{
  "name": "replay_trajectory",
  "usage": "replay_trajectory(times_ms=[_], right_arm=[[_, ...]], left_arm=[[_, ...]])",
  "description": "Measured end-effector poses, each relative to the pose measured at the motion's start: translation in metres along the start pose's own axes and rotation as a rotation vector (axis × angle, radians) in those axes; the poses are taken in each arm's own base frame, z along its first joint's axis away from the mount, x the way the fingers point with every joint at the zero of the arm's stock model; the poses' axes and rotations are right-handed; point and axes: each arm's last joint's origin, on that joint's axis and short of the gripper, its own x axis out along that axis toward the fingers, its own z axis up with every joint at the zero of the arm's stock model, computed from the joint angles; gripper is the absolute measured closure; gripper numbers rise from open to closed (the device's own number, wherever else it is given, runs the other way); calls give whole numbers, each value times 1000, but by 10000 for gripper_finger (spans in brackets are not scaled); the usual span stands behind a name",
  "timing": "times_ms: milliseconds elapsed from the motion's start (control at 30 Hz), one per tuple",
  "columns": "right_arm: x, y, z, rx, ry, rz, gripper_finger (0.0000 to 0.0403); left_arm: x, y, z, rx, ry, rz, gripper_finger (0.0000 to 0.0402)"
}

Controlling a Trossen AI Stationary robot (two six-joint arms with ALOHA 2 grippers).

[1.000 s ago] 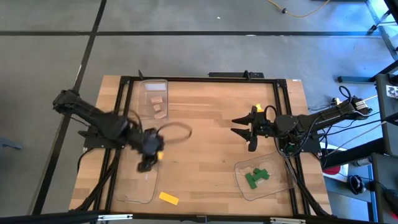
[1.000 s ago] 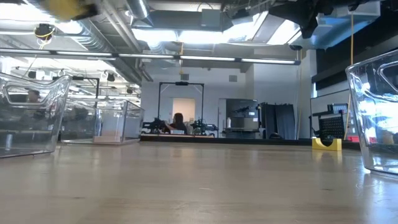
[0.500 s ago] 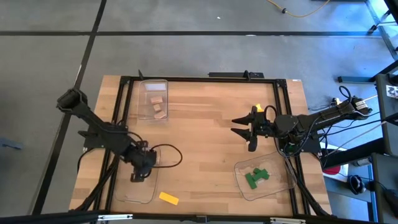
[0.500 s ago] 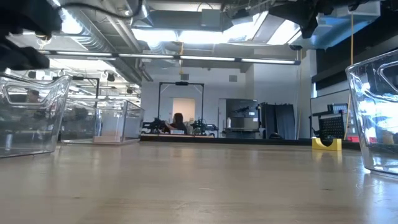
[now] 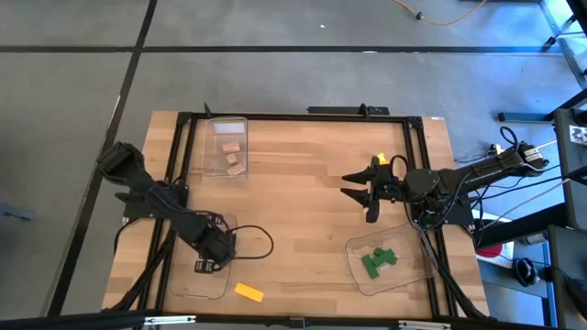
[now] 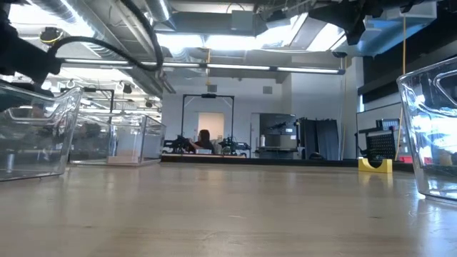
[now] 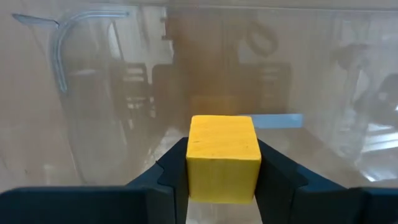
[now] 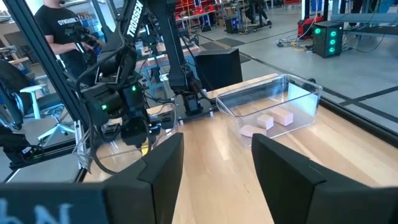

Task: Sort & place blocks by color
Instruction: Put the left yellow block into the bottom left transparent bin, then put the right yellow block into the bottom left transparent bin

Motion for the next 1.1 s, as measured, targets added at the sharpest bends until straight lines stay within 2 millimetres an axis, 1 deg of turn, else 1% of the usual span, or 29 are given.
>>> replay_trajectory(times_ms=[167,233,367,433,567,667,833,933,1033,1100], right_arm=[[0,0,0,0,0,0,210],[0,0,0,1,0,0,210],[0,0,0,1,0,0,210],[0,0,0,1,0,0,210],[0,0,0,1,-1,0,210],[0,0,0,1,-1,0,210],[0,0,0,1,-1,0,210],[0,0,0,0,-1,0,210],[0,0,0,-3,-1,0,210],[0,0,0,-4,-1,0,210]], left_arm=[[1,0,0,-1,4,3,280],[0,1,0,-2,3,2,265],[-2,2,1,-23,-5,-6,212],[-3,4,2,-37,-2,-14,197],[-4,7,5,-65,38,-71,186],[-12,8,10,-85,76,-128,184],[-52,9,13,-47,45,-126,183],[-87,15,13,-38,-27,-106,183],[-125,25,14,-57,-165,-72,182],[-150,36,17,-103,-326,-20,182]])
